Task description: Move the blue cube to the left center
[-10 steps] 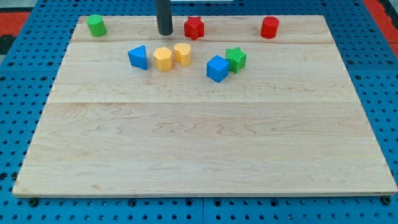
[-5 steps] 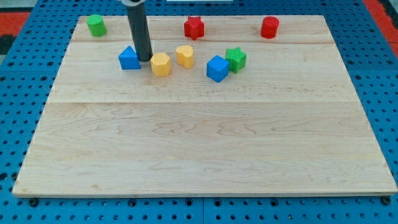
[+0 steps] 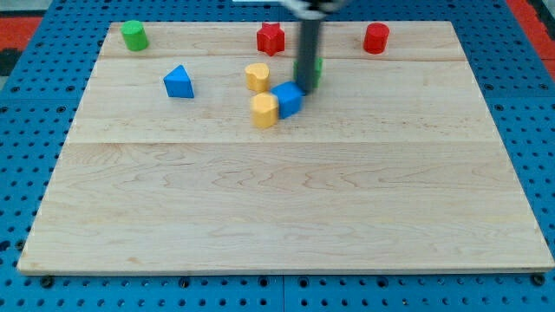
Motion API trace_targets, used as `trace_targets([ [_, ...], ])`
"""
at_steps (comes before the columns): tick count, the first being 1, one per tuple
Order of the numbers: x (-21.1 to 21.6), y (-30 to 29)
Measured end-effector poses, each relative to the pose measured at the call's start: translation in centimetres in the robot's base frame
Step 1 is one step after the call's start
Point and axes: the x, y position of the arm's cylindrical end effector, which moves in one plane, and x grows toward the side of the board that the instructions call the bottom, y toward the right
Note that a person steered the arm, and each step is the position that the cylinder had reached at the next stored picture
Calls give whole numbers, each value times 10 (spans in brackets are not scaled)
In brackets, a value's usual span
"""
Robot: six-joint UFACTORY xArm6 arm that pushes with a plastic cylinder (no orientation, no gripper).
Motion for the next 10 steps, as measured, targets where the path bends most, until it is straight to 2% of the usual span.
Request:
trace_targets([
  [1, 11, -99],
  [2, 24, -67],
  [3, 23, -7],
  [4, 42, 25],
  [5, 55, 7],
  [6, 50, -47],
  [7, 46, -68],
  [8, 53, -2],
  [9, 88, -10],
  [10, 74, -81],
])
